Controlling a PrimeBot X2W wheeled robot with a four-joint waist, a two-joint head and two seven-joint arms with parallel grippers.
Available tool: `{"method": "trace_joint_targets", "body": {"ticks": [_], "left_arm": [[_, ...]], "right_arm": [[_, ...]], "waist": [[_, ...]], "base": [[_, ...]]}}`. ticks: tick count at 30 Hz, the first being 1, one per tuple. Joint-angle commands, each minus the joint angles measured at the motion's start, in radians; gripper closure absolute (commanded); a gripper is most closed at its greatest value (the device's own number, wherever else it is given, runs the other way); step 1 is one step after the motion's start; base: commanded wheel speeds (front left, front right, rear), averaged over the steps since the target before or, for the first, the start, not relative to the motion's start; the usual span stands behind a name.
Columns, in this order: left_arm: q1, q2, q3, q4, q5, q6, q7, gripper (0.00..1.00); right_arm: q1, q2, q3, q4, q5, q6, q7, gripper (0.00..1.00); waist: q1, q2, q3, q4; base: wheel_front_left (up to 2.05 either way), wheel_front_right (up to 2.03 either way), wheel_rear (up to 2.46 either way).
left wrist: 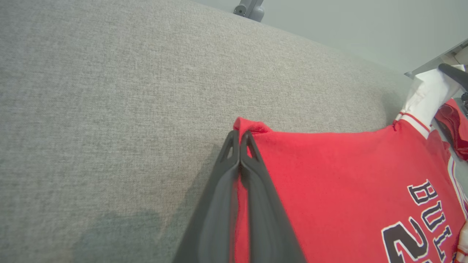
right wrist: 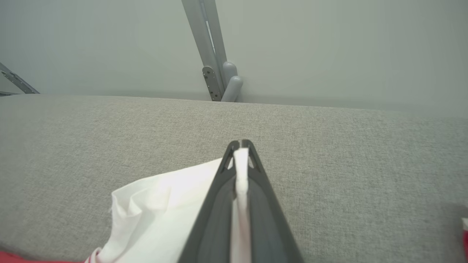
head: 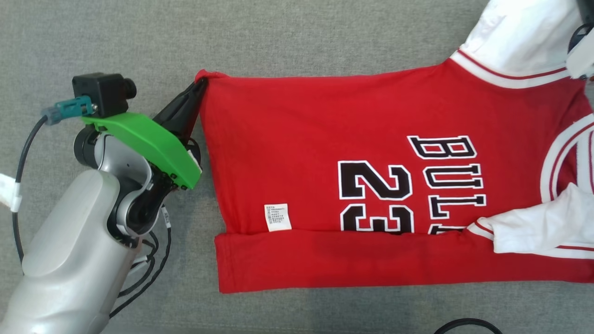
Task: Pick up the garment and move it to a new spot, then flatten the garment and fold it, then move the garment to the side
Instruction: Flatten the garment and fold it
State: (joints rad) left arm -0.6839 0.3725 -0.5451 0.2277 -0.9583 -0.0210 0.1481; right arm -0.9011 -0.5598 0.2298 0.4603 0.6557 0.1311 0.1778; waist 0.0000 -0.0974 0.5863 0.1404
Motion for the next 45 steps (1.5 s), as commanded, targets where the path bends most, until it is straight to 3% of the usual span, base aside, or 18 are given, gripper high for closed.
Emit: {"method": "trace_joint_targets", "body": {"ticks": [1, 5, 8, 12, 15, 22, 33, 40, 41, 42, 43, 44, 45], "left_arm": [[0.015, 0.014, 0.008, -0.006, -0.006, 0.005, -0.003, 1.00], [0.061, 0.022, 0.009, -0.042, 0.005, 0.019, -0.030, 1.00], [0.153, 0.044, 0.012, -0.124, 0.014, 0.044, -0.071, 1.00], [0.310, 0.065, 0.033, -0.249, 0.008, 0.112, -0.125, 1.00], [0.439, 0.063, 0.054, -0.335, -0.010, 0.170, -0.174, 1.00], [0.621, 0.070, 0.105, -0.400, -0.027, 0.244, -0.254, 1.00], [0.676, 0.096, 0.112, -0.447, -0.039, 0.254, -0.251, 1.00], [0.732, 0.091, 0.086, -0.401, -0.032, 0.268, -0.254, 1.00], [0.735, 0.086, 0.076, -0.392, -0.030, 0.270, -0.250, 1.00], [0.735, 0.084, 0.071, -0.381, -0.026, 0.273, -0.248, 1.00], [0.735, 0.084, 0.071, -0.381, -0.026, 0.273, -0.248, 1.00], [0.733, 0.081, 0.070, -0.369, -0.022, 0.278, -0.246, 0.85], [0.731, 0.081, 0.066, -0.358, -0.017, 0.281, -0.247, 0.62]], "right_arm": [[0.019, 0.003, 0.001, -0.010, 0.009, -0.001, -0.009, 1.00], [0.083, 0.021, 0.024, -0.087, 0.062, -0.001, -0.053, 1.00], [0.205, 0.015, 0.025, -0.212, 0.117, -0.001, -0.095, 1.00], [0.390, 0.008, -0.026, -0.347, 0.155, -0.001, -0.135, 1.00], [0.533, 0.036, -0.084, -0.424, 0.166, -0.001, -0.162, 1.00], [0.704, 0.118, -0.137, -0.463, 0.140, -0.001, -0.171, 1.00], [0.788, 0.171, -0.194, -0.533, 0.144, -0.001, -0.148, 1.00], [0.788, 0.182, -0.156, -0.429, 0.076, -0.001, -0.133, 1.00], [0.778, 0.176, -0.141, -0.403, 0.058, -0.001, -0.136, 0.72], [0.771, 0.179, -0.128, -0.376, 0.048, -0.001, -0.135, 0.21], [0.771, 0.179, -0.128, -0.376, 0.048, -0.001, -0.135, 0.21], [0.767, 0.177, -0.118, -0.354, 0.032, -0.001, -0.135, 0.00], [0.763, 0.169, -0.111, -0.334, 0.016, -0.001, -0.133, 0.00]], "waist": [[0.0000, 0.0000, -0.033, -0.025], [0.0000, 0.0000, -0.073, -0.044], [0.0000, 0.0000, -0.107, -0.068], [0.0000, 0.0000, -0.132, -0.096], [0.0000, 0.0000, -0.145, -0.119], [0.0000, 0.0000, -0.170, -0.167], [0.0000, 0.0000, -0.200, -0.189], [0.0000, 0.0000, -0.199, -0.208], [0.0000, 0.0000, -0.199, -0.207], [0.0000, 0.0000, -0.201, -0.204], [0.0000, 0.0000, -0.201, -0.204], [0.0000, 0.0000, -0.203, -0.199], [0.0000, 0.0000, -0.206, -0.194]], "base": [[0.00, 0.00, 0.00], [0.00, 0.00, 0.00], [0.00, 0.00, 0.00], [0.00, 0.00, 0.00], [0.00, 0.00, 0.00], [0.00, 0.00, 0.00], [0.00, 0.00, 0.00], [0.00, 0.00, 0.00], [0.00, 0.00, 0.00], [0.00, 0.00, 0.00], [0.00, 0.00, 0.00], [0.00, 0.00, 0.00], [0.00, 0.00, 0.00]]}}
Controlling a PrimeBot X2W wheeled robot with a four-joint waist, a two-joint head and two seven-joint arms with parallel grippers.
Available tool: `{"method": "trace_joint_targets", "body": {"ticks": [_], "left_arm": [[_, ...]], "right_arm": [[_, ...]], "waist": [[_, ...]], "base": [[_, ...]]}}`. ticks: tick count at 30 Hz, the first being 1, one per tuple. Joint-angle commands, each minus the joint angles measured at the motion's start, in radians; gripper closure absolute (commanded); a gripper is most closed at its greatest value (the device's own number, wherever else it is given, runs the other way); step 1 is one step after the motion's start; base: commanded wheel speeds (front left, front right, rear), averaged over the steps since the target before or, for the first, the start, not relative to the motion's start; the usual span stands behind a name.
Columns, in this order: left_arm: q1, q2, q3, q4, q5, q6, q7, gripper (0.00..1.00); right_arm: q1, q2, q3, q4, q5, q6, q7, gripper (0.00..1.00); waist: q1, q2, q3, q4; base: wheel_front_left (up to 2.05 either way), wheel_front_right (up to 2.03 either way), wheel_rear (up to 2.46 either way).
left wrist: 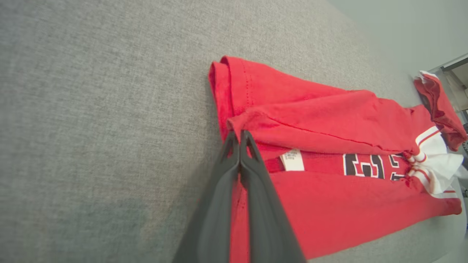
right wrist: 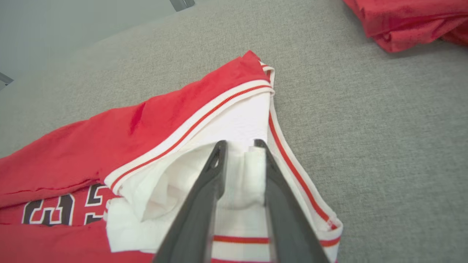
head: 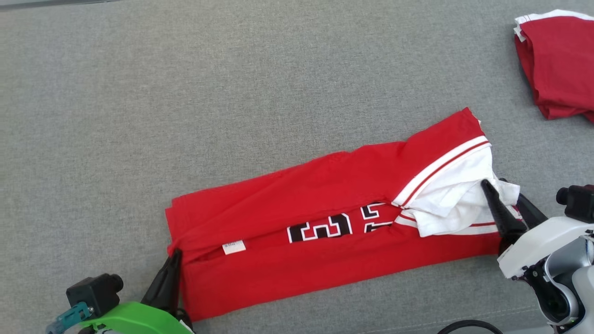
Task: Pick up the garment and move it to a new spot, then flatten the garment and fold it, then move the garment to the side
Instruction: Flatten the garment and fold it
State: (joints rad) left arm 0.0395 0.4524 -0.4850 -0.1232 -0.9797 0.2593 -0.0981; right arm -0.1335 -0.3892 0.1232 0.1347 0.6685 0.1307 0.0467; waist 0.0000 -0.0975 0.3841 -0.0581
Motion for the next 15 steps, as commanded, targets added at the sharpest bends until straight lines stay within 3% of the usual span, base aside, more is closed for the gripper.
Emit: {"method": "trace_joint_targets", "body": {"ticks": [1, 2, 8, 12, 15], "left_arm": [[0.008, 0.008, 0.002, 0.005, 0.018, 0.009, 0.000, 0.28], [0.008, 0.017, -0.004, 0.019, 0.033, 0.016, 0.002, 0.00], [0.045, 0.009, 0.052, 0.010, 0.115, 0.085, -0.129, 0.00], [0.079, -0.026, 0.154, -0.014, 0.275, 0.125, -0.168, 0.00], [0.088, -0.114, 0.244, -0.047, 0.407, 0.112, -0.166, 0.00]], "right_arm": [[-0.009, -0.004, 0.000, 0.002, 0.001, 0.000, -0.002, 0.00], [-0.011, -0.004, 0.000, 0.006, 0.004, 0.000, -0.001, 0.00], [0.025, -0.043, -0.061, -0.045, 0.015, 0.000, 0.034, 0.00], [0.018, -0.048, -0.096, -0.065, -0.016, 0.000, 0.074, 0.00], [-0.009, -0.031, -0.090, -0.029, -0.023, 0.000, 0.120, 0.00]], "waist": [[0.0000, 0.0001, -0.007, 0.008], [0.0000, 0.0001, -0.010, 0.011], [0.0000, 0.0001, -0.042, 0.020], [0.0000, 0.0001, -0.060, 0.024], [0.0000, 0.0001, -0.063, 0.040]], "base": [[0.00, 0.00, 0.00], [0.00, 0.00, 0.00], [0.00, 0.00, 0.00], [0.00, 0.00, 0.00], [0.00, 0.00, 0.00]]}}
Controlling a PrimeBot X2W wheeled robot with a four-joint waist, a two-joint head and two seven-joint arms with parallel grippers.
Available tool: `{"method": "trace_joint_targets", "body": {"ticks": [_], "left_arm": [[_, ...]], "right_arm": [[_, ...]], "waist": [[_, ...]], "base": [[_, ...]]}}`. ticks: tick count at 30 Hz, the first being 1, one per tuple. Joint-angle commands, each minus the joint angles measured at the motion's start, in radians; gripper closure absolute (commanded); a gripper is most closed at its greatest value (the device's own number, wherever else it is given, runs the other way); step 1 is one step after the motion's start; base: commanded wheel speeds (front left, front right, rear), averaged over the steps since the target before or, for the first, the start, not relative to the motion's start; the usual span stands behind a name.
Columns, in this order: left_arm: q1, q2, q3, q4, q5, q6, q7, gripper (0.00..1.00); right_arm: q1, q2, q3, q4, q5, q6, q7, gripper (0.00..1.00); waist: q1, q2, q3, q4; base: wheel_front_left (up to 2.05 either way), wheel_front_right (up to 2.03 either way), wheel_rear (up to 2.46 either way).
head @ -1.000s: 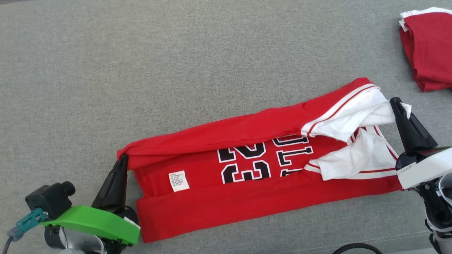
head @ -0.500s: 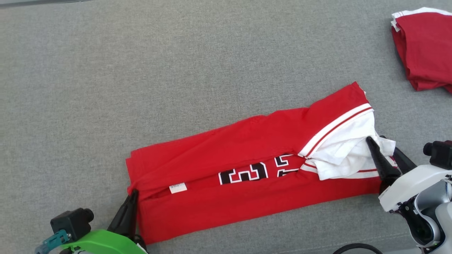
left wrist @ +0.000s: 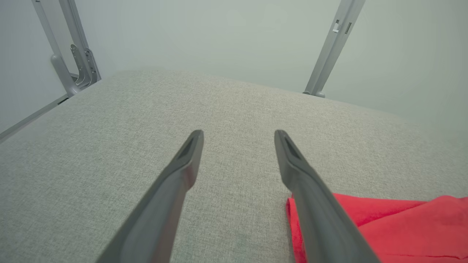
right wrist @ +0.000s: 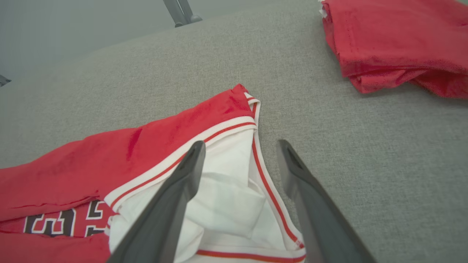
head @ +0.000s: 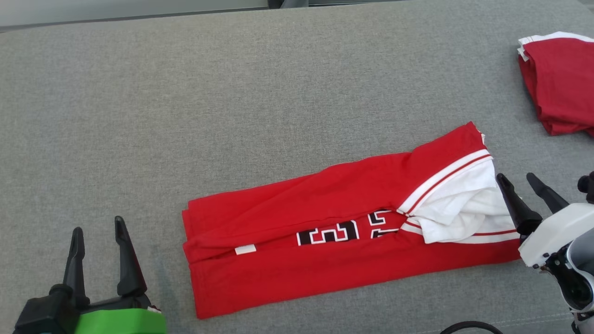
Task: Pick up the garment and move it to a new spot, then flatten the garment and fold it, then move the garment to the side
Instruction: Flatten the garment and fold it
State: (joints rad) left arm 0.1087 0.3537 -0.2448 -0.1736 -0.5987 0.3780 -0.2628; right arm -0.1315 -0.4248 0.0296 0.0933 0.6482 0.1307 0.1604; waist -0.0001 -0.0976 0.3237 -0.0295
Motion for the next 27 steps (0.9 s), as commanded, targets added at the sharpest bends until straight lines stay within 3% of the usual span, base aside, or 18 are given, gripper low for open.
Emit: {"method": "trace_joint_targets", "body": {"ticks": [1, 10, 15, 18, 19, 27], "left_arm": [[0.022, -0.036, 0.025, 0.001, 0.067, -0.024, -0.001, 0.00], [0.028, -0.256, 0.172, 0.066, 0.260, -0.237, -0.002, 0.00], [0.032, -0.296, 0.232, 0.099, 0.298, -0.304, -0.002, 0.00], [0.029, -0.301, 0.251, 0.122, 0.317, -0.333, -0.002, 0.00], [0.029, -0.302, 0.255, 0.133, 0.322, -0.342, -0.002, 0.00], [0.036, -0.303, 0.242, 0.191, 0.301, -0.385, -0.002, 0.00]], "right_arm": [[-0.024, 0.014, 0.007, 0.032, 0.009, 0.000, 0.019, 0.00], [-0.108, 0.000, 0.042, 0.309, -0.043, 0.000, 0.034, 0.00], [-0.139, -0.009, 0.094, 0.390, -0.006, 0.000, 0.054, 0.00], [-0.143, -0.006, 0.160, 0.389, 0.075, 0.004, 0.103, 0.03], [-0.145, -0.009, 0.174, 0.379, 0.110, 0.005, 0.114, 1.00], [-0.179, -0.131, 0.138, 0.352, 0.291, -0.001, 0.100, 1.00]], "waist": [[0.0001, 0.0001, -0.002, 0.018], [0.0001, 0.0001, 0.012, 0.098], [0.0001, 0.0001, 0.018, 0.126], [0.0001, 0.0001, 0.017, 0.134], [0.0001, 0.0001, 0.016, 0.135], [0.0001, 0.0001, -0.008, 0.116]], "base": [[0.00, 0.00, 0.00], [0.00, 0.00, 0.00], [0.00, 0.00, 0.00], [0.00, 0.00, 0.00], [0.00, 0.00, 0.00], [0.00, 0.00, 0.00]]}}
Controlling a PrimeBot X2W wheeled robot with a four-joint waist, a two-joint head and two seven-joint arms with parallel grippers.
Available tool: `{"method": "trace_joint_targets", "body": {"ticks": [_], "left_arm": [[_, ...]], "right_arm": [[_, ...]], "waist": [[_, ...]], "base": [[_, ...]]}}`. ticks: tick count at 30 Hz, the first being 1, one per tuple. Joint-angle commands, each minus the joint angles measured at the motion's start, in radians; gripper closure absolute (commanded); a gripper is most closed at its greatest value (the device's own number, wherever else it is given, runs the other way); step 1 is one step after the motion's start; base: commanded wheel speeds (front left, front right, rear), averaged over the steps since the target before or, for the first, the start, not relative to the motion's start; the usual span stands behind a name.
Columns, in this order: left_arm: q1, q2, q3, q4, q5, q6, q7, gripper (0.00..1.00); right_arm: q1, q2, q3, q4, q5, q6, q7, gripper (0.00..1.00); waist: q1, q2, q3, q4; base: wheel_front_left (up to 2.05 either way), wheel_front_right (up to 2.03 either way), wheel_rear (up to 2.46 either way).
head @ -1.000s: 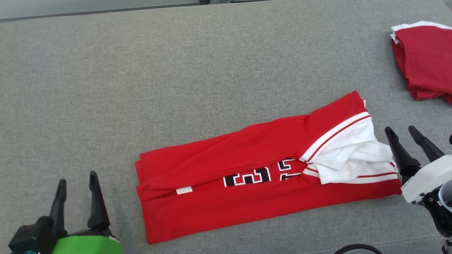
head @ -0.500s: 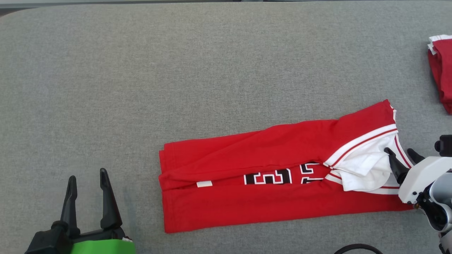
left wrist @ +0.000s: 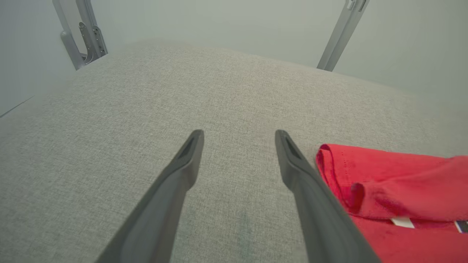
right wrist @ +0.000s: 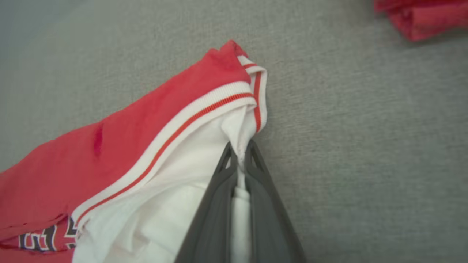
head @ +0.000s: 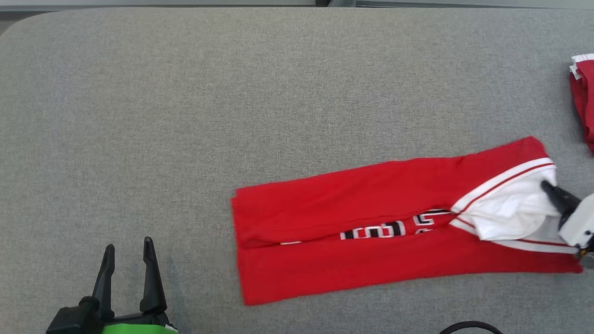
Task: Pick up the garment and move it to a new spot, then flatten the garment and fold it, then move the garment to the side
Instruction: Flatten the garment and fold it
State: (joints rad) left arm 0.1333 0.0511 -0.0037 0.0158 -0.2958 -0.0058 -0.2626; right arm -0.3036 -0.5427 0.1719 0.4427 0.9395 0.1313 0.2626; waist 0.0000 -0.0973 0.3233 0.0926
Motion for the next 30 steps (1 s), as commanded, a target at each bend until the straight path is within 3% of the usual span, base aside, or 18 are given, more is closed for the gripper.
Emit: {"method": "trace_joint_targets", "body": {"ticks": [1, 7, 9, 12, 16, 19, 25, 30], "left_arm": [[0.011, 0.000, 0.002, 0.005, -0.006, -0.006, -0.002, 0.00], [0.027, 0.000, 0.016, 0.021, -0.019, -0.019, -0.002, 0.00], [0.037, 0.000, 0.021, 0.018, -0.022, -0.012, -0.002, 0.00], [0.053, 0.000, 0.023, 0.014, -0.029, -0.008, -0.002, 0.00], [0.062, 0.000, 0.022, 0.011, -0.028, -0.006, -0.003, 0.00], [0.043, 0.000, 0.018, 0.012, -0.018, -0.015, -0.003, 0.00], [0.003, 0.000, 0.022, 0.024, -0.007, -0.024, -0.003, 0.00], [-0.007, 0.001, 0.037, 0.032, 0.009, -0.037, -0.003, 0.00]], "right_arm": [[-0.008, -0.034, -0.024, 0.017, 0.012, -0.001, -0.006, 1.00], [-0.005, -0.171, -0.129, 0.067, -0.008, -0.001, -0.083, 1.00], [0.009, -0.191, -0.123, 0.011, -0.005, -0.001, -0.086, 1.00], [0.047, -0.196, -0.036, -0.223, 0.003, -0.001, -0.062, 1.00], [0.091, -0.130, 0.105, -0.461, 0.013, -0.001, -0.004, 1.00], [0.087, -0.033, 0.231, -0.515, -0.053, -0.001, 0.015, 1.00], [0.030, 0.178, 0.371, -0.360, -0.212, -0.001, -0.032, 1.00], [-0.012, 0.269, 0.394, -0.243, -0.284, -0.001, -0.099, 1.00]], "waist": [[0.0000, -0.0001, -0.013, -0.009], [0.0000, -0.0001, -0.065, -0.001], [0.0000, -0.0001, -0.081, 0.000], [0.0000, -0.0001, -0.095, -0.010], [0.0000, -0.0001, -0.089, -0.030], [0.0000, -0.0001, -0.073, -0.049], [0.0000, -0.0001, -0.048, -0.051], [0.0000, -0.0001, -0.041, -0.038]], "base": [[0.00, 0.00, 0.00], [0.00, 0.00, 0.00], [0.00, 0.00, 0.00], [0.00, 0.00, 0.00], [0.00, 0.00, 0.00], [0.00, 0.00, 0.00], [0.00, 0.00, 0.00], [0.00, 0.00, 0.00]]}}
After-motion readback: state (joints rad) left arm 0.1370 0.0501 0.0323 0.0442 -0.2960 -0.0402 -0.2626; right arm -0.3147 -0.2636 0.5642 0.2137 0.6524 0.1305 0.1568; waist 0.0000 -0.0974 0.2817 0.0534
